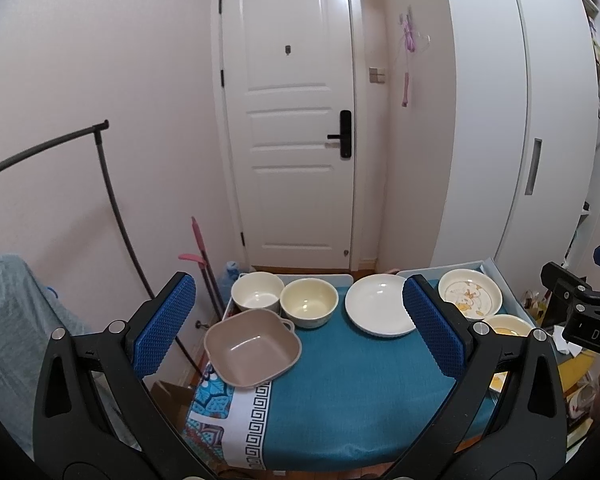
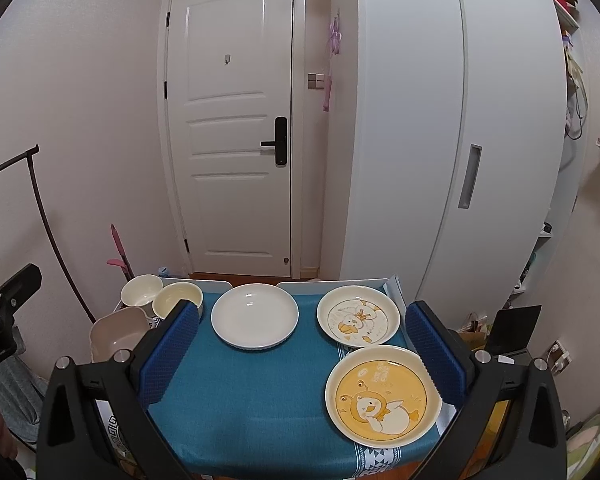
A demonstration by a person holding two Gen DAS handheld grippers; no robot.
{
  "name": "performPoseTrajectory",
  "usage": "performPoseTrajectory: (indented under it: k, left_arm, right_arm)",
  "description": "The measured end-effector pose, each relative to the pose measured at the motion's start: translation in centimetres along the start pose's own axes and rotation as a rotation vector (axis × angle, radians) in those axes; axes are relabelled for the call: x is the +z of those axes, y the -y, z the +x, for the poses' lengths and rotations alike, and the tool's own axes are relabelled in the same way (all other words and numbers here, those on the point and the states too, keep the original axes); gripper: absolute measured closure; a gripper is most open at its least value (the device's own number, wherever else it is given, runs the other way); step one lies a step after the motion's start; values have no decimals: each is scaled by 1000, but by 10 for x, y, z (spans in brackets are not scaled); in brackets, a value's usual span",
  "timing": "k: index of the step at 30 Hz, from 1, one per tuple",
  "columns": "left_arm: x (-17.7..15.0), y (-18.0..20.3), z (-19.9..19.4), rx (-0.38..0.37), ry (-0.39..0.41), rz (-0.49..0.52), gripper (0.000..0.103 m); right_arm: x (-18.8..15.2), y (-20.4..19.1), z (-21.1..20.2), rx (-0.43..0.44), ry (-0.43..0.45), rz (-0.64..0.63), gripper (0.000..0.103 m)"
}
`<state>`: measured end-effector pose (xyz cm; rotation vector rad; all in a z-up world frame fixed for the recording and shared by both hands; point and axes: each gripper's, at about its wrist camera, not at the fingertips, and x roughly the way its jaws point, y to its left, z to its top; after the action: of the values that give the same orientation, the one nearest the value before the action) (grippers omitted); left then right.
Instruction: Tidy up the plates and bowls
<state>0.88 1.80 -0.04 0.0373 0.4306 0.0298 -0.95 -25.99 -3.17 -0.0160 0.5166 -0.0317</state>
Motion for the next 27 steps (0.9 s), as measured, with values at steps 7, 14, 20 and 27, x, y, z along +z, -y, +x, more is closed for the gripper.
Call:
performPoseTrajectory:
  k: [7,14,20,27]
  left_arm:
    - [-4,22,28,-79,-27,65,0]
    - [-15,75,72,-207,-142,97,0]
    - [-47,140,120,-318,-319,120,0]
    - [-103,216,177,-374,-540,128,0]
  right_arm:
    - [-4,15,17,-34,-58,40,0]
    - [-26,69,33,-84,-130,89,0]
    - [-66,137,60,-73,-251,158,0]
    - [-116,201,106,47,-428,221,15]
